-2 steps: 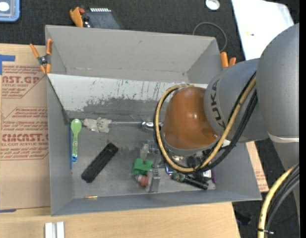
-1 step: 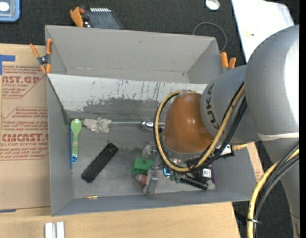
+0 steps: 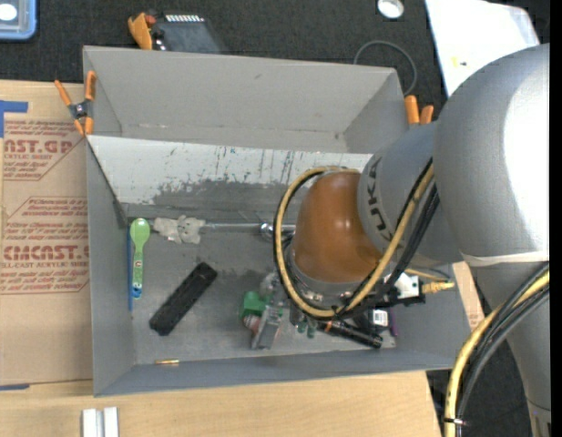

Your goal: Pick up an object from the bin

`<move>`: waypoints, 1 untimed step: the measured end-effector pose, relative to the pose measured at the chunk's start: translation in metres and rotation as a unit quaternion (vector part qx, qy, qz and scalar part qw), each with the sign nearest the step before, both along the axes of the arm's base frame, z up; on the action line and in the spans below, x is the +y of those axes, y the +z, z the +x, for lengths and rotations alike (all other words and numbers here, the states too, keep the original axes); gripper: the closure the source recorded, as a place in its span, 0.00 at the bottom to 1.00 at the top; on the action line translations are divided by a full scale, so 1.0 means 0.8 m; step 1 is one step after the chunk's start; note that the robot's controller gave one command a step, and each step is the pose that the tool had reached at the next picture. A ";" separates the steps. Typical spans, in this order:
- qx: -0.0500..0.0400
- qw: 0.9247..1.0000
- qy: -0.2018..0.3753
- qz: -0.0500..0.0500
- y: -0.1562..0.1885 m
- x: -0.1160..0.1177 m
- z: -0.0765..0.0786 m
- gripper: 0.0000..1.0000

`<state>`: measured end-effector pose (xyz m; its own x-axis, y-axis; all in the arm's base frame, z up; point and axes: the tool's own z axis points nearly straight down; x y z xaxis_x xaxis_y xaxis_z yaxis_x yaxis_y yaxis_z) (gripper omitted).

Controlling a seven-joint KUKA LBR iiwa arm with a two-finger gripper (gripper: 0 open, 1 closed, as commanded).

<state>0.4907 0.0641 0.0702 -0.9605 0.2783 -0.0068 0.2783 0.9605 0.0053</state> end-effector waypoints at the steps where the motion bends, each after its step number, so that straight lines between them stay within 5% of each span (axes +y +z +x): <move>1: 0.000 1.000 0.000 0.000 0.000 0.000 0.000 1.00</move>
Offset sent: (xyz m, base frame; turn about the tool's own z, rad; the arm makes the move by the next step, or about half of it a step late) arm -0.0002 0.0000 0.0062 0.0000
